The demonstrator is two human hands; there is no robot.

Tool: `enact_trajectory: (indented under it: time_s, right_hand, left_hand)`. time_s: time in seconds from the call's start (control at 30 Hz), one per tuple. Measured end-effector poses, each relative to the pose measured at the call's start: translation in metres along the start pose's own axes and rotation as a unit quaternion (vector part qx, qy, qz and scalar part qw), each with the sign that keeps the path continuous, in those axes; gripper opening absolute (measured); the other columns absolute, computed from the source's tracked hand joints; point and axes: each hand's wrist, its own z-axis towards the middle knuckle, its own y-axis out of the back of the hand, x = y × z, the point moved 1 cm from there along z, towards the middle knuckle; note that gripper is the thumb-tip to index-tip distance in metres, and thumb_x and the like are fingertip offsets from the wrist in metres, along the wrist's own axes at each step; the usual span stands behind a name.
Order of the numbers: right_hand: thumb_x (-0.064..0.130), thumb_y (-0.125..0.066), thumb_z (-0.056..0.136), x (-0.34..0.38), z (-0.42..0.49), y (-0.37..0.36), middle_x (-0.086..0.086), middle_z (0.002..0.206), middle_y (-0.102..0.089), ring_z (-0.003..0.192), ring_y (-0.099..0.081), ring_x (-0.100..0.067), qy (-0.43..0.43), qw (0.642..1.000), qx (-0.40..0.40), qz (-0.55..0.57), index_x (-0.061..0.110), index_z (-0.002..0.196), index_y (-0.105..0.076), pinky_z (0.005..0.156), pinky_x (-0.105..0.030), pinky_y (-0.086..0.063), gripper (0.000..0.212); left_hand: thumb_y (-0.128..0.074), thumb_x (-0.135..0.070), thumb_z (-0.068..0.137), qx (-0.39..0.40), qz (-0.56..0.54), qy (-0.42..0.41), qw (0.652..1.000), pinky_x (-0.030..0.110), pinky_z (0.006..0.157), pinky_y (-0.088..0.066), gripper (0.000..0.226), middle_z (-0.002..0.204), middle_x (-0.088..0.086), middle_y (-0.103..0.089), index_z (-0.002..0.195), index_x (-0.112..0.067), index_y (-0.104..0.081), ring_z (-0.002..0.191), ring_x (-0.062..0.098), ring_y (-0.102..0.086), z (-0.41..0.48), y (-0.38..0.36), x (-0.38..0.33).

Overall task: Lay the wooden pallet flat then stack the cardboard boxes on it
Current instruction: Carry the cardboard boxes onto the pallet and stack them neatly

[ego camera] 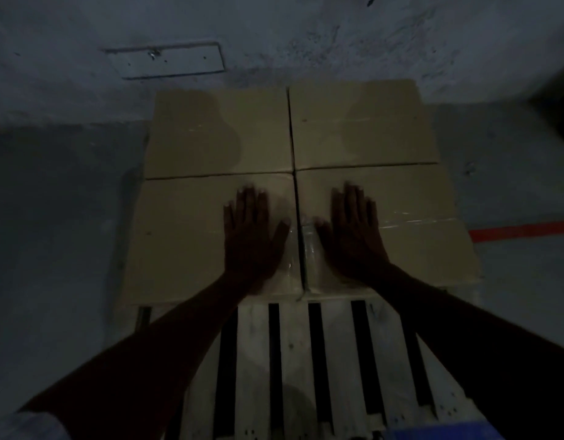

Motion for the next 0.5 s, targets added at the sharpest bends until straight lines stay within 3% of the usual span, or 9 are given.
enact_trajectory:
  time_s: [0.07,0.23,0.5]
  right_hand:
    - [0.058,-0.017,0.105,0.002,-0.007,-0.003,-0.016,0.167,0.013,0.154,0.016,-0.029,-0.002,1.000,0.005,0.000,0.012,0.161,0.001,0.125,-0.048,0.008,0.075]
    - [0.063,-0.003,0.098,0.006,0.010,-0.002,-0.014,0.168,0.012,0.154,0.015,-0.027,0.000,1.000,-0.002,0.001,0.013,0.161,0.000,0.125,-0.047,0.007,0.081]
    - [0.062,-0.008,0.100,0.006,0.009,0.000,-0.011,0.168,0.011,0.155,0.014,-0.025,-0.011,1.000,-0.002,-0.001,0.015,0.161,0.000,0.125,-0.046,0.006,0.078]
  left_hand:
    - [-0.022,-0.062,0.103,0.000,-0.008,-0.006,1.000,0.047,0.127,0.004,0.077,0.171,0.009,0.001,0.162,-0.015,-0.009,0.158,0.023,0.007,-0.003,-0.001,-0.002]
    - [-0.020,-0.060,0.104,-0.013,-0.010,-0.017,1.000,0.049,0.128,0.000,0.074,0.171,0.006,-0.001,0.162,-0.015,-0.013,0.158,0.021,0.007,0.003,-0.004,-0.002]
    - [-0.026,-0.057,0.104,-0.036,-0.012,-0.020,0.999,0.050,0.127,-0.005,0.074,0.170,0.009,-0.010,0.161,-0.011,-0.020,0.158,0.024,-0.002,0.002,-0.005,-0.005]
